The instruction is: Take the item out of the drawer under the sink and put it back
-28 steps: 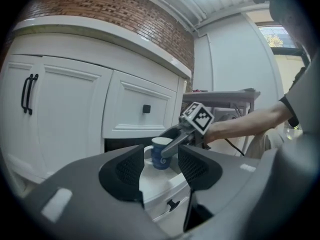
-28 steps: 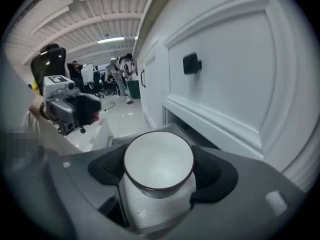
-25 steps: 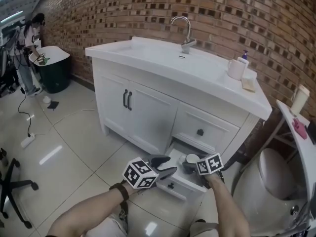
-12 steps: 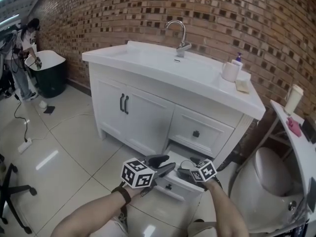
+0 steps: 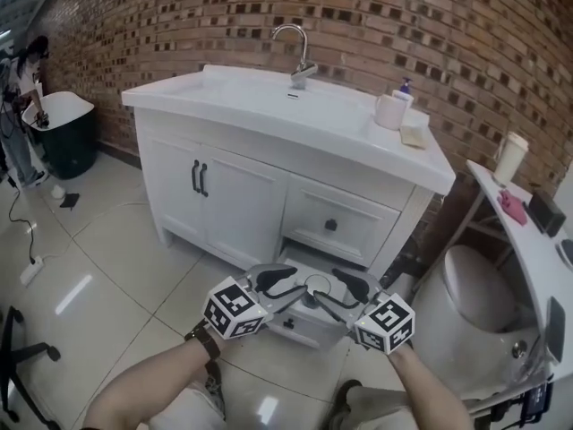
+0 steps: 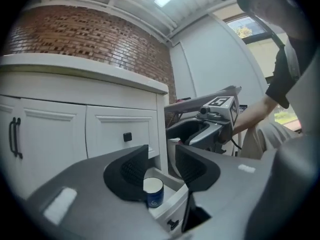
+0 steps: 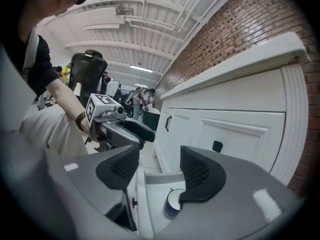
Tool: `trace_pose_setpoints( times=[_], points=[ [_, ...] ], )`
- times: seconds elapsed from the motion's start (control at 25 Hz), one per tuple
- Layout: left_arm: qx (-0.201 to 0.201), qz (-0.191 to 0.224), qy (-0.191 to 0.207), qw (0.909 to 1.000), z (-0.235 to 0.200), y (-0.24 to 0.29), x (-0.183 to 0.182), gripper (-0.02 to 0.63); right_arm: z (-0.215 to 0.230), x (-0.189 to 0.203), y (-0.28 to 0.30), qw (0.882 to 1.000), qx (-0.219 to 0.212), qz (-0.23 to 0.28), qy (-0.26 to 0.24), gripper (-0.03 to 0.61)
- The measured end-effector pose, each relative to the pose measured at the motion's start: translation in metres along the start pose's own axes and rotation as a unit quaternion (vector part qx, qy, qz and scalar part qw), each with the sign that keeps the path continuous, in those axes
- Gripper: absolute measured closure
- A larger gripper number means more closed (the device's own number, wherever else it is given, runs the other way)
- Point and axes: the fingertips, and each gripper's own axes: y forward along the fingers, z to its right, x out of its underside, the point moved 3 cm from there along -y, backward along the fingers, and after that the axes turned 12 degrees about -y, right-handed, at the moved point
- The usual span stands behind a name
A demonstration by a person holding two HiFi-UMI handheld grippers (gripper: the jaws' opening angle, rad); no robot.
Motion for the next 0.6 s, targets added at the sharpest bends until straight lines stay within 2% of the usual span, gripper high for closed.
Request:
trace_pose_setpoints(
  times=[0.12,0.36,0.6],
  points=[
    [0.014,0.006,0.002,0.9999,0.010,0.002,-0.004,0.430,-0.003,-0.007,-0.019,1.000,0.004,0.020,0.012,0.392],
    [0.027,-0.012,0.005,0.9995,0.014,0.011,0.003,0.436,0.003,0.001,-0.026,0.999,0.011,0.023,0.030,0.493],
    [0.017,-0.037,0.005,0.9992,0.000,0.012,0.017,0.442,0.009,0.014,-0.019,0.999,0.009,0.014,0.037,0.539]
  ],
)
